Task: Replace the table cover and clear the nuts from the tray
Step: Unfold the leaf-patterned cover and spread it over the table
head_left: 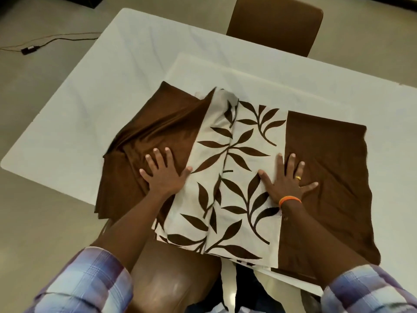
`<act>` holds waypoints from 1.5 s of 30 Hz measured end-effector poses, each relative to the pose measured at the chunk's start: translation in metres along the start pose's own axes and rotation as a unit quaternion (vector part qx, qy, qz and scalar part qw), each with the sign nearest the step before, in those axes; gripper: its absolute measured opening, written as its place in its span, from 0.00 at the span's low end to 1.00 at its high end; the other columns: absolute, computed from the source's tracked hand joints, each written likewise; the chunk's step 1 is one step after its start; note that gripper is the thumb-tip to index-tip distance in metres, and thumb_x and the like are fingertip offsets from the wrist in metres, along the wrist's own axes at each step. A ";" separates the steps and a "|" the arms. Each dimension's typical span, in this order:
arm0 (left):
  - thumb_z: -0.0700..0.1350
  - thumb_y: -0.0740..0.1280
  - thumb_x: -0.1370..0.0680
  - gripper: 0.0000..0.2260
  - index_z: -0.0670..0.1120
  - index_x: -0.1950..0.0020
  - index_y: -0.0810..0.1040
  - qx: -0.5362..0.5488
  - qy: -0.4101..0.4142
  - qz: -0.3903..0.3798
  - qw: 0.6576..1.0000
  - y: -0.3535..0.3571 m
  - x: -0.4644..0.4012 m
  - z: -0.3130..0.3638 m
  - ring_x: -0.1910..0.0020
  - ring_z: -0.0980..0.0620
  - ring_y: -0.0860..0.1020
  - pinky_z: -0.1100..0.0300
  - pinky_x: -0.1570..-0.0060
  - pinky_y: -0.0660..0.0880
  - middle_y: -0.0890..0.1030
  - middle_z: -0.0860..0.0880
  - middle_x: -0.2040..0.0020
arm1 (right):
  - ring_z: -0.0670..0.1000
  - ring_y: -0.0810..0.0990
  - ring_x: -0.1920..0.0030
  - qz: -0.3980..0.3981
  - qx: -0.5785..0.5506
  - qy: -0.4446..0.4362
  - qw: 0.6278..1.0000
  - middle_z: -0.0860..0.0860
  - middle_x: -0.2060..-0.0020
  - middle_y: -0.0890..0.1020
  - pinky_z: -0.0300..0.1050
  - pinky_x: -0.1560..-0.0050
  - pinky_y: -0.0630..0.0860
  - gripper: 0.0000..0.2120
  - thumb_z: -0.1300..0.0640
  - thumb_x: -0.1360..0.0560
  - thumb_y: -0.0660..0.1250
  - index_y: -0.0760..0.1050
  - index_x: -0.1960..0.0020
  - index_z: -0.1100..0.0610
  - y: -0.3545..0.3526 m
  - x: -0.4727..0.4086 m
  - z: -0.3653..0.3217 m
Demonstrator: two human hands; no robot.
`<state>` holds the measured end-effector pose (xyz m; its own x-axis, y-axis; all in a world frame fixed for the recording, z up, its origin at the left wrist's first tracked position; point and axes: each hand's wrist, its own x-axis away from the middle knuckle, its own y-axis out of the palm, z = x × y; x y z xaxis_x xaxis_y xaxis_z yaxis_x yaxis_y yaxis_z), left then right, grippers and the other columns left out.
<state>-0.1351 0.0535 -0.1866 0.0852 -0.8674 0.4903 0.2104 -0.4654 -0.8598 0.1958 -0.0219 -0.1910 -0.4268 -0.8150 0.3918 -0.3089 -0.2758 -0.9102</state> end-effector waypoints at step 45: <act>0.56 0.65 0.23 0.22 0.46 0.34 0.76 -0.035 0.331 0.095 0.938 0.023 0.061 0.076 0.32 0.43 0.70 0.44 0.32 0.66 0.73 0.43 0.31 | 0.59 0.38 0.23 0.005 0.050 -0.067 0.996 0.58 0.23 0.40 0.72 0.29 0.42 0.33 0.39 0.20 0.47 0.41 0.21 0.51 0.007 0.019 0.019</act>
<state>-0.0509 0.0028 -0.1658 -0.5145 -0.8440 0.1515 0.1862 -0.2824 -0.9411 0.2020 -0.0488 -0.1926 -0.3095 -0.8773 0.3667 -0.2164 -0.3106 -0.9256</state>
